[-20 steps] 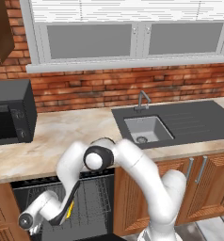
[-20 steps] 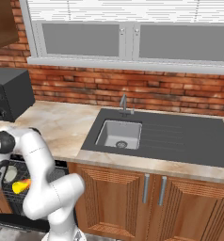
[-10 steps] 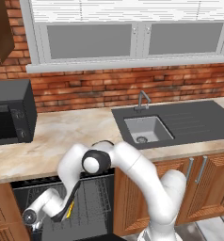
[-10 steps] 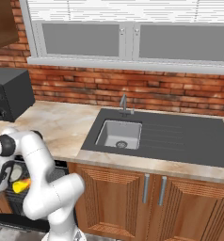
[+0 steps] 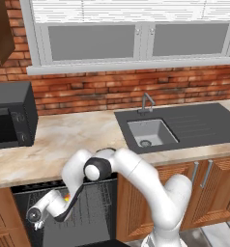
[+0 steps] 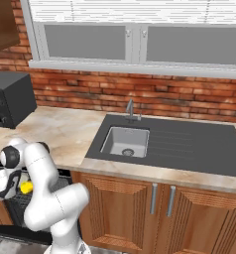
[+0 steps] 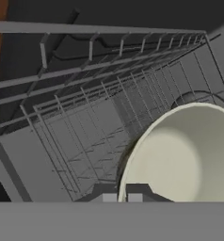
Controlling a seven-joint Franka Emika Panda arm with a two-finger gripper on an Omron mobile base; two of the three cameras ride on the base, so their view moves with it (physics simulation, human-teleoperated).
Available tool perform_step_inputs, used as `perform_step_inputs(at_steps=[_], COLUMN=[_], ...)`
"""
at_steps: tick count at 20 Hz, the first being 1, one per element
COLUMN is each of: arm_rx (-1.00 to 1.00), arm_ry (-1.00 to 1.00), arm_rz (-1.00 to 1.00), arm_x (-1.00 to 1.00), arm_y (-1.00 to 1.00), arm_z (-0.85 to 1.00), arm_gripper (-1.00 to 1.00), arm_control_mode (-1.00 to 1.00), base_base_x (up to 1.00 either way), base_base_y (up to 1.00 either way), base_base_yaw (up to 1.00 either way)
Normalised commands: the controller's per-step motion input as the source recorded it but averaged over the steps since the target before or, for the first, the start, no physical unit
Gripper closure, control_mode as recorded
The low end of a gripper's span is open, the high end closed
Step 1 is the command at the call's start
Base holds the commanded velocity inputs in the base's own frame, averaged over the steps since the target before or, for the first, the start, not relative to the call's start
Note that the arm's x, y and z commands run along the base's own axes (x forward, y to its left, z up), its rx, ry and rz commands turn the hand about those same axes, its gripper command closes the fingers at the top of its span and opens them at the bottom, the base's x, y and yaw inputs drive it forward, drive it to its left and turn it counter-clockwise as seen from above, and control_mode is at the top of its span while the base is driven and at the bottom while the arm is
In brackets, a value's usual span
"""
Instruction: Pick up the cup and bowl from the counter, place them in the dishwasher, and close the dishwasher door.
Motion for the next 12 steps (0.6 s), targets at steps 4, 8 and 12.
perform_step_inputs(at_steps=[4, 8, 12], arm_rx=[-0.01, -0.11, -0.09], arm_ry=[0.00, -0.08, -0.14], arm_rz=[0.00, 0.00, 0.00], arm_x=[0.14, -0.01, -0.19], arm_y=[0.24, 0.07, 0.03], arm_z=[-0.46, -0.02, 0.24], arm_gripper=[-1.00, -1.00, -1.00], arm_control_mode=[-1.00, -1.00, -1.00], base_base_x=[0.00, 0.00, 0.00], base_base_y=[0.00, 0.00, 0.00], base_base_yaw=[0.00, 0.00, 0.00])
